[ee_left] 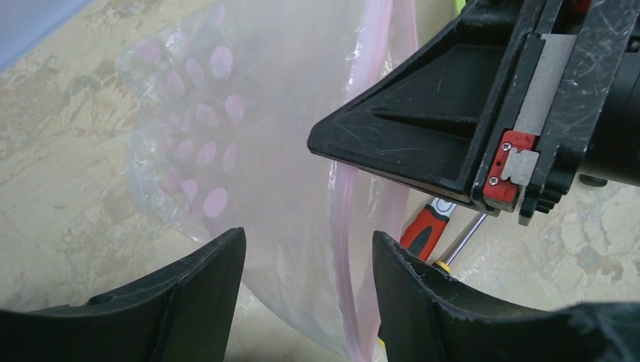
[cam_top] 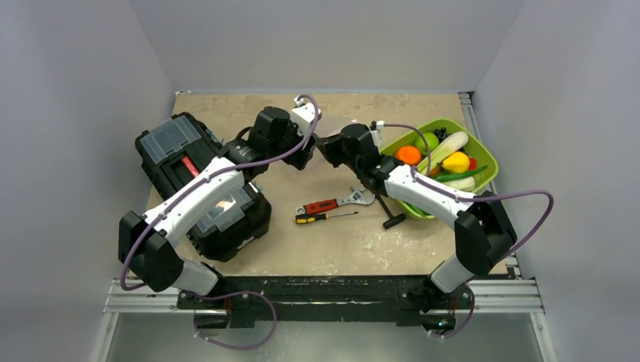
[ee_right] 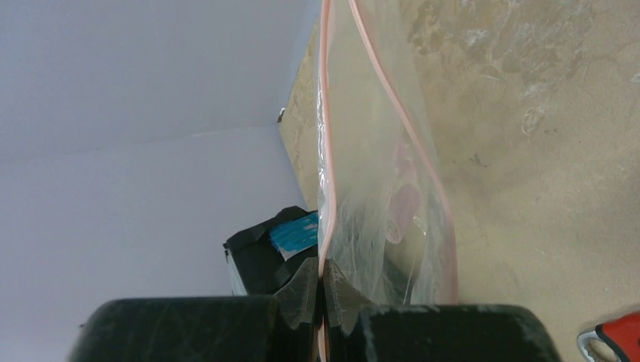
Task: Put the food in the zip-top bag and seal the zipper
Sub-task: Open the zipper of the food storage bag at the center of the board.
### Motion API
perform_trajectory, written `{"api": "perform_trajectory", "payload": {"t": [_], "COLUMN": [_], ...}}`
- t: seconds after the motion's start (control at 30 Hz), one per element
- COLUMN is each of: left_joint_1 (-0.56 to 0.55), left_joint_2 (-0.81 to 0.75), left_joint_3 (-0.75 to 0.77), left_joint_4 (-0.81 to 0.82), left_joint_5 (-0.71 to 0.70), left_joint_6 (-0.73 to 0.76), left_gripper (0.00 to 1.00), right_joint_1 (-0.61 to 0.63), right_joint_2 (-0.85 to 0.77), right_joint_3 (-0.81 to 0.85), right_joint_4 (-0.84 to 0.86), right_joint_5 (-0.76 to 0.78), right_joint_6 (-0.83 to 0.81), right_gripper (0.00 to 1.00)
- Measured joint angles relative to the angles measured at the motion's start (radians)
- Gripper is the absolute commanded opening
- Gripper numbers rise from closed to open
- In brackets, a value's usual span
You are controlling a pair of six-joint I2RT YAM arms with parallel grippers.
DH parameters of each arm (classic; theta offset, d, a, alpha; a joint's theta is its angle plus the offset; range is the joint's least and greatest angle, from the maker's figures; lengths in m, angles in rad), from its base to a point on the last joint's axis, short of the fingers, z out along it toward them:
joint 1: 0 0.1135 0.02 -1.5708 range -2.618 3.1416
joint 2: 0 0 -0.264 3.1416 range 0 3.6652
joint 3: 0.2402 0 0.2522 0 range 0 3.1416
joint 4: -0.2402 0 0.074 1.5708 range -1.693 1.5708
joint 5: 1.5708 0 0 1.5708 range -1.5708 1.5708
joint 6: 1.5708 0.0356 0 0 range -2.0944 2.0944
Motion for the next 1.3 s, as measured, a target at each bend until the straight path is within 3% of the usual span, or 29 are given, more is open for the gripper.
{"api": "perform_trajectory", "payload": {"t": [0.07, 0.47, 0.63, 0.67, 0.8, 0.9, 1.1, 1.3], "left_joint_1": [-0.014, -0.061, -0.076, -0.077, -0.082, -0.082, -0.081, -0.08], "left_joint_2": [0.016, 0.053, 0.055, 0.055, 0.056, 0.061, 0.086, 0.116], "left_joint_3": [0.007, 0.013, 0.015, 0.017, 0.032, 0.045, 0.076, 0.115], "left_joint_4": [-0.009, -0.026, -0.029, -0.031, -0.055, -0.064, -0.097, -0.13], "left_joint_5": [-0.016, -0.117, -0.168, -0.174, -0.203, -0.233, -0.27, -0.3], "left_joint_6": [0.005, 0.029, 0.038, 0.039, 0.041, 0.039, 0.001, -0.057], "left_gripper": [0.48, 0.32, 0.0, 0.0, 0.0, 0.0, 0.0, 0.0], "right_joint_1": [0.003, 0.023, 0.035, 0.037, 0.041, 0.035, -0.053, -0.146], "right_joint_2": [-0.001, -0.012, -0.012, -0.012, -0.012, -0.018, -0.11, -0.178], "right_joint_3": [0.005, 0.005, 0.005, 0.005, 0.005, -0.016, -0.138, -0.105], "right_joint_4": [-0.004, -0.019, -0.018, -0.018, -0.01, 0.016, 0.039, -0.047], "right_joint_5": [0.0, 0.0, 0.0, 0.0, 0.0, -0.004, -0.093, -0.175], "right_joint_6": [0.0, 0.015, 0.019, 0.018, -0.016, -0.098, -0.348, -0.685], "right_gripper": [0.0, 0.0, 0.0, 0.05, 0.47, 0.63, 0.72, 0.78]}}
